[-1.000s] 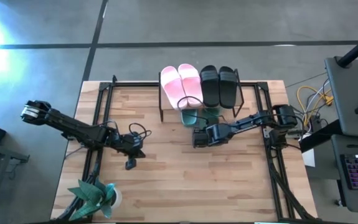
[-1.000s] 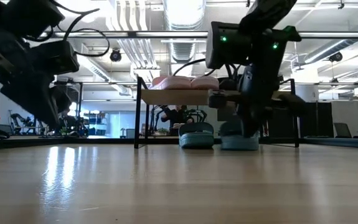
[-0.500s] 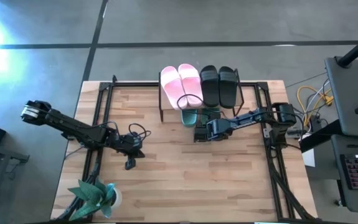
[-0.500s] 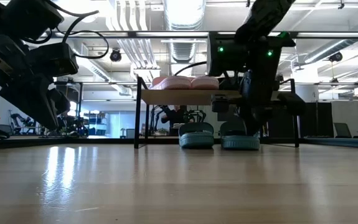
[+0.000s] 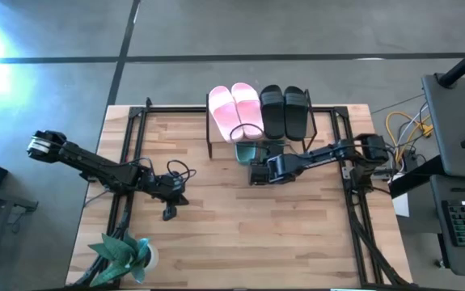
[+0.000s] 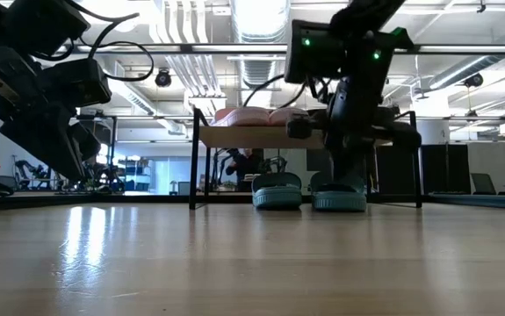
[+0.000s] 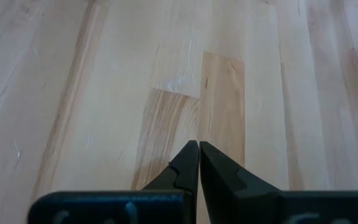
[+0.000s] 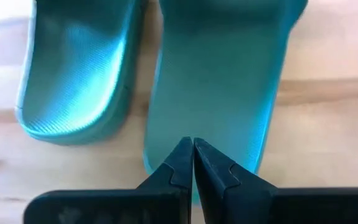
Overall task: Pick and place slides into the shelf
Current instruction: Adjust the green slippers under the shelf
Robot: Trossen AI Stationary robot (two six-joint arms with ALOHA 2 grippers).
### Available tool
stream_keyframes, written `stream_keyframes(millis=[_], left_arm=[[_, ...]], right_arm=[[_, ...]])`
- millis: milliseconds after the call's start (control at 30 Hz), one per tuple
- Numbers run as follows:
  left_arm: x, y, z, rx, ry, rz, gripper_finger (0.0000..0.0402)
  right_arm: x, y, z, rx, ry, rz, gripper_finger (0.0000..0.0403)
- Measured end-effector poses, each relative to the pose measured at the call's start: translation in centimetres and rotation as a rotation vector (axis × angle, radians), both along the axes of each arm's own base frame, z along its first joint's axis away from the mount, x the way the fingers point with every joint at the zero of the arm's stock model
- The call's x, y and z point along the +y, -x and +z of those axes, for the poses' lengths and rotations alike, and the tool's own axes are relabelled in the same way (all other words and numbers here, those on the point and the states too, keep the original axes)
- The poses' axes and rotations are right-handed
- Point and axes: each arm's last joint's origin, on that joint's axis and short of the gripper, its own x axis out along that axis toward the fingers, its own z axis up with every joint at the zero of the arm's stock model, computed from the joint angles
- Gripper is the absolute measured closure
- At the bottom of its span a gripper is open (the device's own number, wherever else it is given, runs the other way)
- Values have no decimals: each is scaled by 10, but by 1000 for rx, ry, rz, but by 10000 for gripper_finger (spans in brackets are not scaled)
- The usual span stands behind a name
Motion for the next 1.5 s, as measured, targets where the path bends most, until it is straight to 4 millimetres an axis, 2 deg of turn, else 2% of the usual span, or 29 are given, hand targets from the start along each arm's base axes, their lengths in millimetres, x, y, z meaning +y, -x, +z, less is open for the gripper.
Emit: stream_keyframes(millis=[267, 467, 733, 967, 1100, 1233, 1367, 1500], left_arm=[[0, 0, 0, 1, 0, -1, 402], [0, 0, 0, 2, -1, -1, 402], [0, 0, 0, 1, -1, -2, 402], [0, 0, 0, -1, -1, -2, 402], [0, 0, 0, -1, -1, -2, 402], [0, 0, 0, -1, -1, -2, 402], [0, 0, 0, -1, -1, -2, 402], [0, 0, 0, -2, -1, -2, 402]], right_arm=[[6, -4, -21, 33, -66, 25, 394], [8, -4, -29, 77, -79, 60, 394], [7, 8, -28, 175, -68, 45, 394], [1, 6, -28, 150, -46, 25, 394], [0, -2, -19, 116, -22, 51, 394], [4, -7, 4, 82, -3, 123, 394], [9, 1, 16, 105, -37, 126, 394], [19, 5, 17, 95, -113, 119, 394]])
